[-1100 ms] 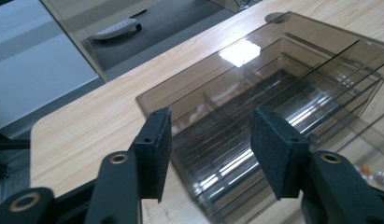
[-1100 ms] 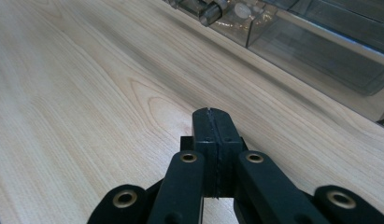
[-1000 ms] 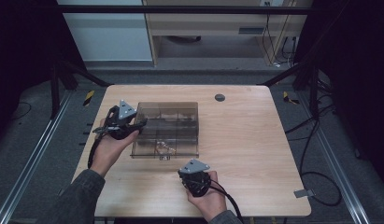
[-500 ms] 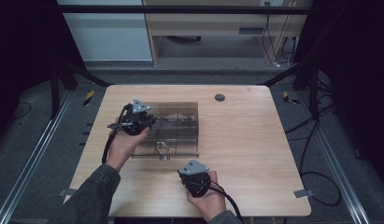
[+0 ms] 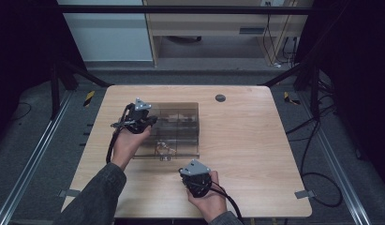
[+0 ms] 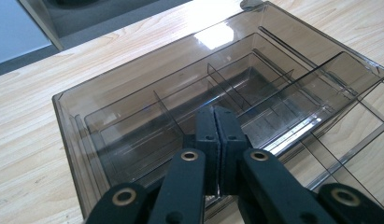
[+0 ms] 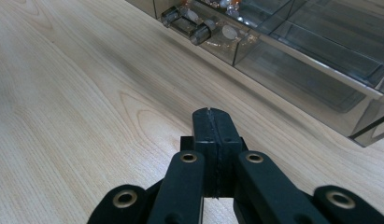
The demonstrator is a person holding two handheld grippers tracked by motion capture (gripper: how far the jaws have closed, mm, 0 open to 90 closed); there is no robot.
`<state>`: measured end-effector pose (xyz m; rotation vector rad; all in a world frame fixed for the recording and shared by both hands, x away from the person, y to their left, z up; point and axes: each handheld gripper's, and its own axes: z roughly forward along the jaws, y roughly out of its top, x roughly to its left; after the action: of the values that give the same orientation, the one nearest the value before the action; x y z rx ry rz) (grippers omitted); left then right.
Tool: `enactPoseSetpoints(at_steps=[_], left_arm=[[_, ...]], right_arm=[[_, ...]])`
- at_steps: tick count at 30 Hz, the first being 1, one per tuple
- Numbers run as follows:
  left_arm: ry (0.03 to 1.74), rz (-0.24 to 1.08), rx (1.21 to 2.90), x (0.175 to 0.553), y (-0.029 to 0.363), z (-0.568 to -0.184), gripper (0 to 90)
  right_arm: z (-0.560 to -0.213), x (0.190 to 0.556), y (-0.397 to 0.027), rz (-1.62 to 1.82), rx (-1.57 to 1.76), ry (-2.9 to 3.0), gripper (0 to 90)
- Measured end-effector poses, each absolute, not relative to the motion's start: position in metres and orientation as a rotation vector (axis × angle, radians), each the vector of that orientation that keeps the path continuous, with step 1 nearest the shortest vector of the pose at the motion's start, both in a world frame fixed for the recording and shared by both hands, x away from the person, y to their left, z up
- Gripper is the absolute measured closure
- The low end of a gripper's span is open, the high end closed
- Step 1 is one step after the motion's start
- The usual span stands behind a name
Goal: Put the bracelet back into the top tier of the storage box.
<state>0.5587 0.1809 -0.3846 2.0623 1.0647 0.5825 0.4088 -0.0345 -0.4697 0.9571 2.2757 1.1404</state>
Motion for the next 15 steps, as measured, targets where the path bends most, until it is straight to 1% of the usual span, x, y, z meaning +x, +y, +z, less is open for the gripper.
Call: enactPoseSetpoints(at_steps=[15], left_arm=[[1.09,0.585,2.113,0.5652,0.1759,-0.3934,89.8]], right_arm=[[-0.4654,0.4157,-0.0353,1.154,0.957,2.233,90.0]])
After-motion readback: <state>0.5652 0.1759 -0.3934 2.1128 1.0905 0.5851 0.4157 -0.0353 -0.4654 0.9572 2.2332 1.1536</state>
